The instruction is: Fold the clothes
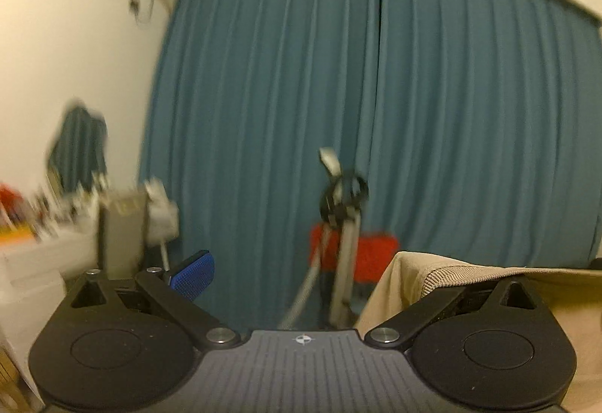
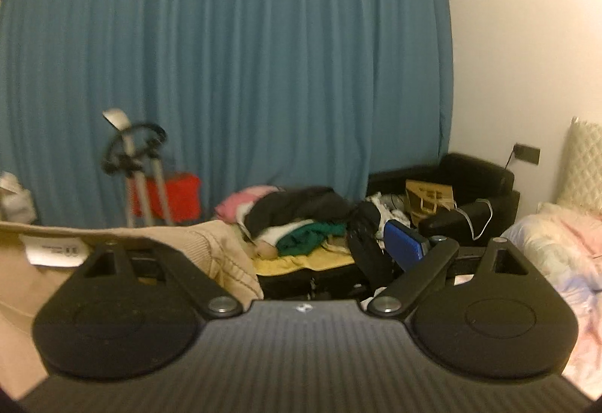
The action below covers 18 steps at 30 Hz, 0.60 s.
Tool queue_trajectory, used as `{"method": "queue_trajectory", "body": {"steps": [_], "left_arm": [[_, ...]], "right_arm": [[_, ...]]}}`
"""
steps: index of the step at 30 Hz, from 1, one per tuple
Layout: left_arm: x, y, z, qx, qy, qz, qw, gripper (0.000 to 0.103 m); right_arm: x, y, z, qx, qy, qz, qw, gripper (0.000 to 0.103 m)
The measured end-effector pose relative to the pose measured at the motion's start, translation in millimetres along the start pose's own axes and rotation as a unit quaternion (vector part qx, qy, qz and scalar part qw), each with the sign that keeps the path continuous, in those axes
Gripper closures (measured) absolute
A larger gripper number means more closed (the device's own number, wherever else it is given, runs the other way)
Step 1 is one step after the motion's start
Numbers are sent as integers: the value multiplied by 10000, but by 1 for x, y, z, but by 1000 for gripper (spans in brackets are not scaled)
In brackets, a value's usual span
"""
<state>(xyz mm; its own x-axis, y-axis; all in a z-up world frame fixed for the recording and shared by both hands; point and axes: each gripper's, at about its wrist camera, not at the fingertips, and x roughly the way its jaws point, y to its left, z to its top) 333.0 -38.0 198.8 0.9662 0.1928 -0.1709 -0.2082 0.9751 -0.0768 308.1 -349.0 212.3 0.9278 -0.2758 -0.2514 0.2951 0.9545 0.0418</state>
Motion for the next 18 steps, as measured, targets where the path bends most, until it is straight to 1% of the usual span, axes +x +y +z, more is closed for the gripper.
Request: {"method": "queue_trajectory", "body": {"steps": [3, 4, 6, 7, 10, 12, 13, 15, 17, 18], "left_arm": [[102, -22, -50, -159, 605, -153, 9979, 0], [137, -31, -75, -141, 852, -155, 9961, 0], [187, -37, -125, -112, 1246, -177, 9920, 2], [212, -40, -150, -98, 1442, -187, 9893, 2], [279, -37, -215, 217, 2042, -311, 9782, 2], [305, -43, -254, 571, 2472, -502, 9660, 2], [303, -45, -275, 723, 2640, -577, 9601, 2], [323, -49, -291, 1058, 3164, -842, 9389, 2], [328, -48, -289, 1201, 3407, -1068, 9263, 2], [329, -49, -286, 1257, 3532, -1184, 9195, 2]], "right_arm": [[95, 16, -50, -77, 367, -91, 9993, 11], [123, 21, -70, -122, 521, -83, 9985, 11], [178, 29, -114, -191, 864, -59, 9961, 11], [198, 34, -135, -213, 1029, -28, 9945, 11], [253, 46, -191, -335, 1623, 80, 9861, 11], [277, 57, -218, -477, 2085, 247, 9766, 11], [288, 62, -229, -559, 2331, 395, 9700, 11], [302, 72, -238, -746, 2731, 681, 9567, 11], [309, 80, -242, -905, 3045, 977, 9431, 11], [307, 83, -239, -891, 3089, 1130, 9401, 11]]}}
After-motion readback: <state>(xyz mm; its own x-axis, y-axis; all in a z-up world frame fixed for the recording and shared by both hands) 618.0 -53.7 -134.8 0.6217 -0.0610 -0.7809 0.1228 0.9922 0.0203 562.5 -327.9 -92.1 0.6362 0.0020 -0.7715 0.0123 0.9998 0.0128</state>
